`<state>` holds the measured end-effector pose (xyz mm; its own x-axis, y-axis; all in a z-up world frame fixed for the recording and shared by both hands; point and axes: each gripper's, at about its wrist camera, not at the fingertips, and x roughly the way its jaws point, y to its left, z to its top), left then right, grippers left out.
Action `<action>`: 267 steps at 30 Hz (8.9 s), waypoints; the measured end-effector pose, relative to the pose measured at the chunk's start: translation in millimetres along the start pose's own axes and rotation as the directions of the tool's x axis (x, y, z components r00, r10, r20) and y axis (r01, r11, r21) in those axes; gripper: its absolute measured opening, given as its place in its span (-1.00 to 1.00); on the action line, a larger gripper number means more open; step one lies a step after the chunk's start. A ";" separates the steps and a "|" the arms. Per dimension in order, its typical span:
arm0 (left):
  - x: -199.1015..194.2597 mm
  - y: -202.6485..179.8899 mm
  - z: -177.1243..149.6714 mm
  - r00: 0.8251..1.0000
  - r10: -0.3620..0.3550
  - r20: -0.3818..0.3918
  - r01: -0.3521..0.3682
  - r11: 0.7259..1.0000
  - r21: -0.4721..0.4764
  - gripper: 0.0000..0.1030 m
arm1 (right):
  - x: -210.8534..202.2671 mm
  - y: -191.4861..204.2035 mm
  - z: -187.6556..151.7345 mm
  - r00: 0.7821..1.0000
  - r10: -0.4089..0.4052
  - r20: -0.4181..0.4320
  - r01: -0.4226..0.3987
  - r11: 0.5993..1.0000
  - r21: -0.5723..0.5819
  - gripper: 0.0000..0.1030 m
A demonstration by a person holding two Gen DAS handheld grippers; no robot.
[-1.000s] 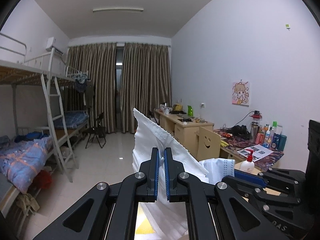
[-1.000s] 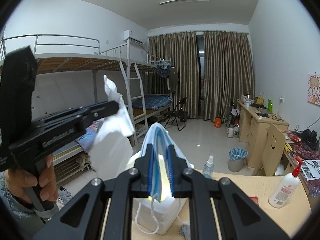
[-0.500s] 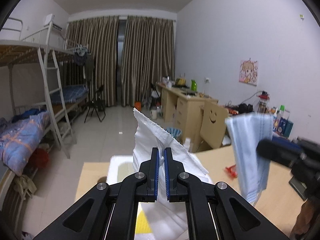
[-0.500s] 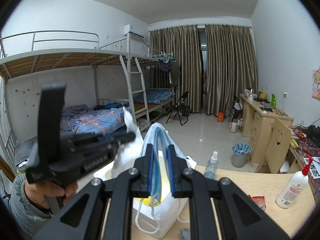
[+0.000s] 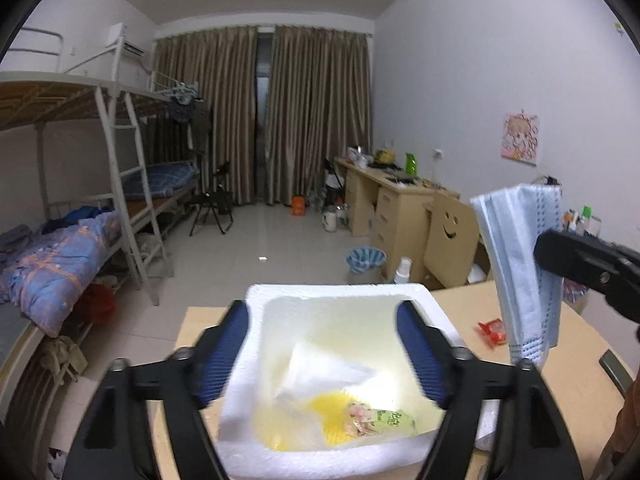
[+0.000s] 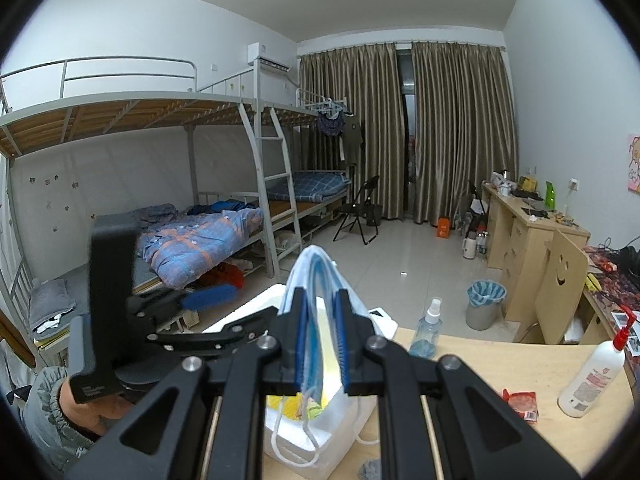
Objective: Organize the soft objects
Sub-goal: 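Release the white mask into the box while the right tool lowers the blue mask in, then withdraw both tools from the foam box back over the table, then grasp the white foam tube with the right tool and lift it, then grasp the grey sock with the left tool while the right tool holds the foam tube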
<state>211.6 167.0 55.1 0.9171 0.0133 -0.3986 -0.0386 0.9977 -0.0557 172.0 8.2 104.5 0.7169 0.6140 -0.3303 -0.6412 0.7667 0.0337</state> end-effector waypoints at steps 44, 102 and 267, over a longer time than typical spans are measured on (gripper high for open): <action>-65.2 79.8 -37.0 0.990 0.116 0.077 -0.107 0.988 -0.109 1.00 | 96.5 9.4 -17.1 0.981 0.037 -0.191 -0.036 0.999 0.008 -0.59; -219.6 -66.6 -50.8 0.973 0.010 0.230 -0.013 1.000 0.009 1.00 | -151.4 8.7 -40.5 0.985 -0.140 0.104 0.142 0.990 -0.008 0.99; 26.7 -223.9 -151.6 0.948 -0.201 -0.246 0.235 0.964 0.121 0.99 | -157.2 -156.8 -222.8 0.968 -0.081 -0.239 0.154 0.939 0.307 -0.75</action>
<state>184.6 -66.1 -81.8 0.7799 -0.2039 -0.5918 0.2267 0.9733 -0.0365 98.9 -250.3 -59.0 0.6802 0.4874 -0.5475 -0.4075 0.8723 0.2702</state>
